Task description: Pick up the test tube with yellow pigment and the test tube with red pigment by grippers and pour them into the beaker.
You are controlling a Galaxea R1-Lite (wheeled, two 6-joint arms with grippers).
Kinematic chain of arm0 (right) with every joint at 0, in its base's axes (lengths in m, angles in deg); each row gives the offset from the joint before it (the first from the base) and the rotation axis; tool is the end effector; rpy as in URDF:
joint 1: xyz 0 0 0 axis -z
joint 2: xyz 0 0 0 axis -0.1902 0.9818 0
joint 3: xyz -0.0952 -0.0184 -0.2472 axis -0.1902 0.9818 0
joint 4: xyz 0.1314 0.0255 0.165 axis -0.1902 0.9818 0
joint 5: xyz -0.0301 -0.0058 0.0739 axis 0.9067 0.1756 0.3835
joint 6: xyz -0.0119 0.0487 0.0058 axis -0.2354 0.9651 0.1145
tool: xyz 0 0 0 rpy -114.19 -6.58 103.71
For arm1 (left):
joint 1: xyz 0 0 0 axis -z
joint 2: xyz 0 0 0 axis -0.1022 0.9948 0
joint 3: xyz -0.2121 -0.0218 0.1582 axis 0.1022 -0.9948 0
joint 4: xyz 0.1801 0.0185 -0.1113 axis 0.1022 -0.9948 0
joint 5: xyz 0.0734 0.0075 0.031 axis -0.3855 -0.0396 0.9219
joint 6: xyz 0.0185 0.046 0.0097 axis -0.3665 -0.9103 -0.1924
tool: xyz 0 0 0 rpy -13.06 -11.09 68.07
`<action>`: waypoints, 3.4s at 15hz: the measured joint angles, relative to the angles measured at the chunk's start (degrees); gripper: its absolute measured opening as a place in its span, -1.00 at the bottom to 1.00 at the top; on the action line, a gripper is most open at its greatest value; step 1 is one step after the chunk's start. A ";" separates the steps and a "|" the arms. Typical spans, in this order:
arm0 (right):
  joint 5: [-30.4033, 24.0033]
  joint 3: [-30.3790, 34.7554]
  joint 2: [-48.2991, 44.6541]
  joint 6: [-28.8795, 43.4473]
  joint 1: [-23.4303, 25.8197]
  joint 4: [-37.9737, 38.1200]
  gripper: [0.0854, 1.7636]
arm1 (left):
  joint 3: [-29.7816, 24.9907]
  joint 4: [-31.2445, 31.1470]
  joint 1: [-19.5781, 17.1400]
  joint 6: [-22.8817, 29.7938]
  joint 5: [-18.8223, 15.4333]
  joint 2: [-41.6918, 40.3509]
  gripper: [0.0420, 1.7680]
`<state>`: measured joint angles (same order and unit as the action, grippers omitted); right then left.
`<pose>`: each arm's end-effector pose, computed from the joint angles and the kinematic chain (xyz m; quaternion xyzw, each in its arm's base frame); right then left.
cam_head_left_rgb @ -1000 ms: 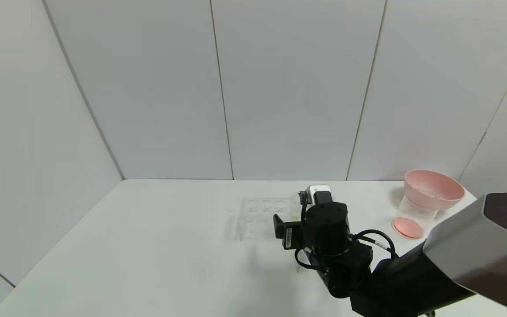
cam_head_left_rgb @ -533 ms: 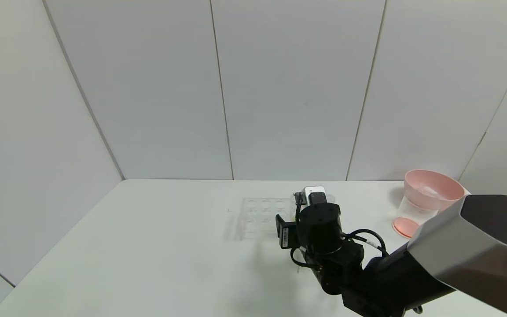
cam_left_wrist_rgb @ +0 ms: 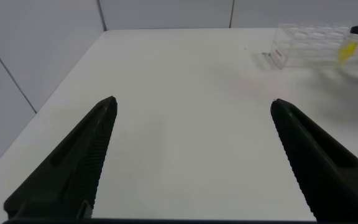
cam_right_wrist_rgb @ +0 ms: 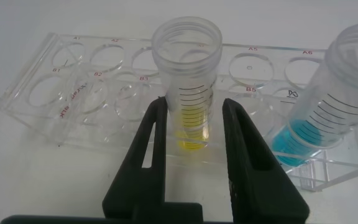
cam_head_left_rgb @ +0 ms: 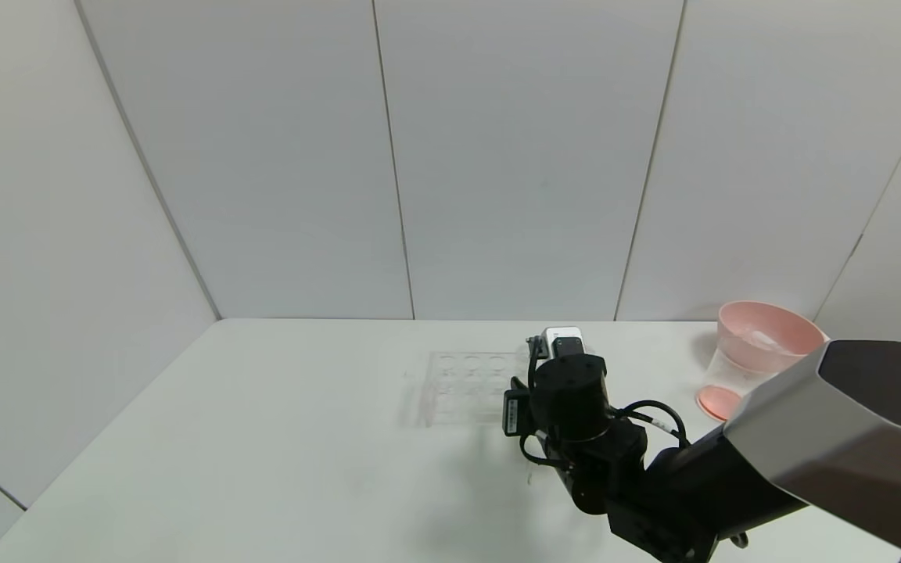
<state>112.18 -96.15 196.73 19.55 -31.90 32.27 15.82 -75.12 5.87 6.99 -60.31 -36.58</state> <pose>0.3231 0.2663 0.0039 0.0510 0.1589 0.0924 0.9816 0.0637 -0.0001 0.0757 0.0000 -0.0007 -0.0007 1.0000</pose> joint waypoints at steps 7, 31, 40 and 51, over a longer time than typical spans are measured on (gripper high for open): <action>-0.16 -0.78 -0.34 -0.96 0.26 0.05 -0.36 | 0.00 0.00 0.00 0.00 -0.02 0.00 1.00; -3.67 5.67 -22.64 -13.62 11.36 -0.82 -0.44 | 0.00 0.00 0.00 0.00 0.00 0.00 1.00; -37.90 18.76 -30.33 -24.03 48.34 -7.12 -0.44 | 0.00 0.00 0.00 0.00 -0.02 0.00 1.00; -65.79 18.60 -18.25 -54.44 68.52 -28.36 -0.44 | 0.00 0.00 0.00 0.00 -0.02 0.00 1.00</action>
<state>46.39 -77.55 178.48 -34.90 36.62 3.91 15.82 -75.12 5.87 6.99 -60.33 -36.58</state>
